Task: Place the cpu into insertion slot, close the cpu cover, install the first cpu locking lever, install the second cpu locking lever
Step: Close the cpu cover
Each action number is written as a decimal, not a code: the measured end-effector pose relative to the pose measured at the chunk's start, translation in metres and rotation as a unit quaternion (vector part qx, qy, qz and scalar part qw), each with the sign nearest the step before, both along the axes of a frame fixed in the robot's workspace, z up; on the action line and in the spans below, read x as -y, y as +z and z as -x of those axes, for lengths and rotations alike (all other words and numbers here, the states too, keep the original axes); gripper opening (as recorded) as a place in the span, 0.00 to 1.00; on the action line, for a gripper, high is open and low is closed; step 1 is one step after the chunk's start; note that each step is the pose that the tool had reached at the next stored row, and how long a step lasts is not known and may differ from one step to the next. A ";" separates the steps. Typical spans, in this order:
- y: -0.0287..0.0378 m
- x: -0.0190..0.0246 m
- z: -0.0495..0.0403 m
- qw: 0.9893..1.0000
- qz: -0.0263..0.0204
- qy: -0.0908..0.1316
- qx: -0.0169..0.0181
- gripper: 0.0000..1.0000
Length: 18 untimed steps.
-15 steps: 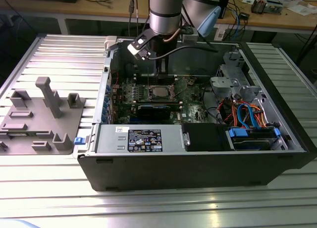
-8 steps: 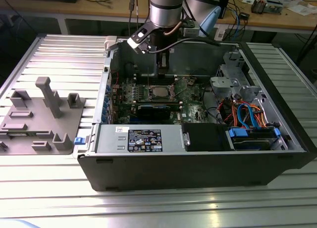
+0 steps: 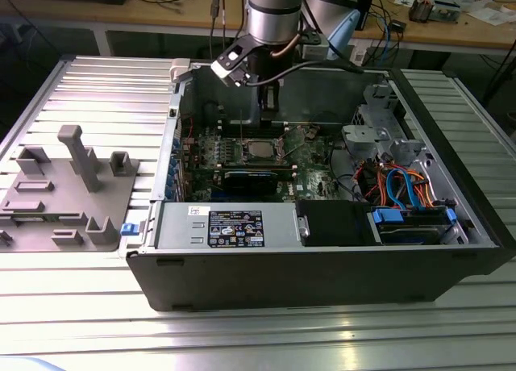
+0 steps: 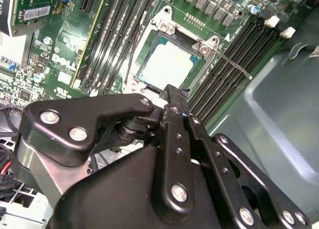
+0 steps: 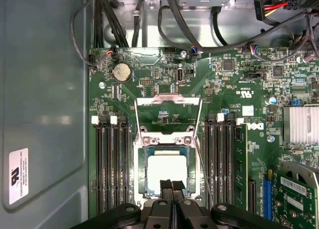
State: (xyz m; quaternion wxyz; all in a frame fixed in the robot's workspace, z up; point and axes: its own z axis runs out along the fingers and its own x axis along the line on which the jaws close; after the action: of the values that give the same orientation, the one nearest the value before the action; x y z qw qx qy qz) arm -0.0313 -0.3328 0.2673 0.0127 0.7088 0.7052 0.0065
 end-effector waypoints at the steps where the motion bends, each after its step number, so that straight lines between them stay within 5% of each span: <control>1: 0.0020 0.0000 0.0000 1.000 0.000 0.000 0.000 0.11; 10: 0.0059 0.0001 -0.0008 1.000 0.000 0.000 -0.003 0.11; 18: 0.0056 -0.0001 -0.0249 1.000 0.000 0.011 -0.004 0.11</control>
State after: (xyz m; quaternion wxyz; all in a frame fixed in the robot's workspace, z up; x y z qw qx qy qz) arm -0.0064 -0.3328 0.2729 0.0095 0.7012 0.7129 0.0035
